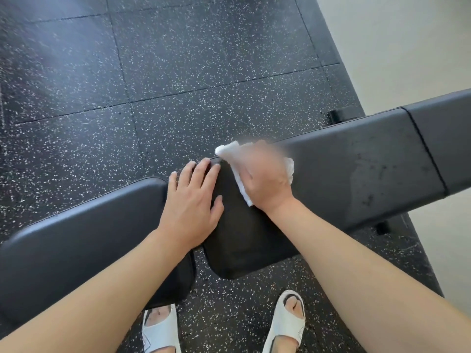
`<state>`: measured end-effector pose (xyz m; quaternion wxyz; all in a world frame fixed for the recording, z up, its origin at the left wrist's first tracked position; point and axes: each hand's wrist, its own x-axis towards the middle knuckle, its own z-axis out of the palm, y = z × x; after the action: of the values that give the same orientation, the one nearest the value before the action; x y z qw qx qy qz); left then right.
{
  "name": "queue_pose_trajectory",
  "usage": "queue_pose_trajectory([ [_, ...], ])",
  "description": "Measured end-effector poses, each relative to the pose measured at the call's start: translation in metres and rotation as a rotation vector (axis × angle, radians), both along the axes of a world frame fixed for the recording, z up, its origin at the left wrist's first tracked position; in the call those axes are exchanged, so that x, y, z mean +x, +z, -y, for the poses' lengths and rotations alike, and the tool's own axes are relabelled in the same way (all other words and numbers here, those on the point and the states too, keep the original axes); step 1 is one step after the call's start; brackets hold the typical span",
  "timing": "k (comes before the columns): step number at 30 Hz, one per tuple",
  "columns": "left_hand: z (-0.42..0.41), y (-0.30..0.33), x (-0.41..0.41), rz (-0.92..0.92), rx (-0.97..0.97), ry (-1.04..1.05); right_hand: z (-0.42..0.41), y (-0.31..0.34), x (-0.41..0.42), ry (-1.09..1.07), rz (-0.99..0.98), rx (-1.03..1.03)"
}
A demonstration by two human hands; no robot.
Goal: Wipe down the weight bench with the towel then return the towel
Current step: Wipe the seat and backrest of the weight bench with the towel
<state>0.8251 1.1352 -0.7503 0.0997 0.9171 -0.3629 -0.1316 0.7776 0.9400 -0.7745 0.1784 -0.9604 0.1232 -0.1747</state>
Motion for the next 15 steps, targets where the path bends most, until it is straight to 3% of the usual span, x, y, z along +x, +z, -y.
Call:
queue_pose_trajectory([
  [6,0.060,0.010,-0.028,-0.002,0.072,-0.067,0.086,0.000,-0.083,-0.129,-0.025,-0.048],
  [15,0.174,0.002,-0.043,0.053,0.058,-0.179,0.099,0.004,-0.164,-0.199,0.003,-0.001],
])
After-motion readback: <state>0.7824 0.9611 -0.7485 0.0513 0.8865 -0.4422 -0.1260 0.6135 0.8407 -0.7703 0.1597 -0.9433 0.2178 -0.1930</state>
